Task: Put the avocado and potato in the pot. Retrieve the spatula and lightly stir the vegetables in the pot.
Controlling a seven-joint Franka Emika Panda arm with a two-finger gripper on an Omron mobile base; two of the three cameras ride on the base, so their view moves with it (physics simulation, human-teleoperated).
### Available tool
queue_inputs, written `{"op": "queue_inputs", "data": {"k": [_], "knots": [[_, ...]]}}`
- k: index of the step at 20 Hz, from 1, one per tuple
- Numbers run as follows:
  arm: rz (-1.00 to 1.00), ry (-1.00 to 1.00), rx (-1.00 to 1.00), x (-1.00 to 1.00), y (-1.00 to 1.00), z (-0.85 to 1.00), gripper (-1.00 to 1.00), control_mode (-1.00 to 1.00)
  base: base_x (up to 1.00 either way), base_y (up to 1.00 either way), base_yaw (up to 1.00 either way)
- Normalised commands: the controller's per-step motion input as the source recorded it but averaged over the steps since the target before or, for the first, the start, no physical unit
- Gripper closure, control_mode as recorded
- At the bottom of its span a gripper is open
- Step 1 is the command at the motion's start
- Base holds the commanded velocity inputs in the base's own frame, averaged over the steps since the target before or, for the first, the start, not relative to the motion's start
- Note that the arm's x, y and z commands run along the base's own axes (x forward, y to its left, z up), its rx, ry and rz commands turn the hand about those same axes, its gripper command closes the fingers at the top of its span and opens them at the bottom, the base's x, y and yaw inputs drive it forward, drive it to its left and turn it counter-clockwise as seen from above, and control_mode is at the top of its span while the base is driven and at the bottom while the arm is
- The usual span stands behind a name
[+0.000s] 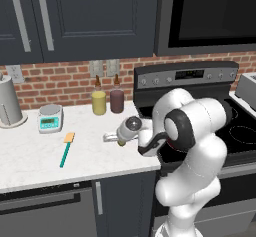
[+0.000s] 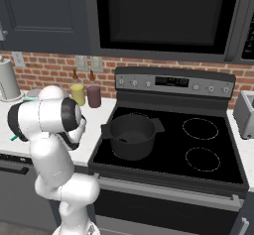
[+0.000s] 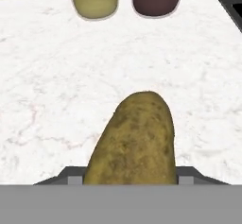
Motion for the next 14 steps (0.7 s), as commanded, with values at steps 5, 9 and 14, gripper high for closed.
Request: {"op": "queue_inputs", "data": {"k": [5,9,14], "knots": [[0.0,0.0,0.0,-1.0,0.02,1.0,1.0,-1.0,0.0,0.0,0.0],[0.0,0.0,-0.05,-0.94,0.25,1.0,1.0,-1.0,0.0,0.0,0.0],[-0.01,0.0,-0.09,-0.71,0.34,1.0,1.0,-1.0,0.0,0.0,0.0]]}}
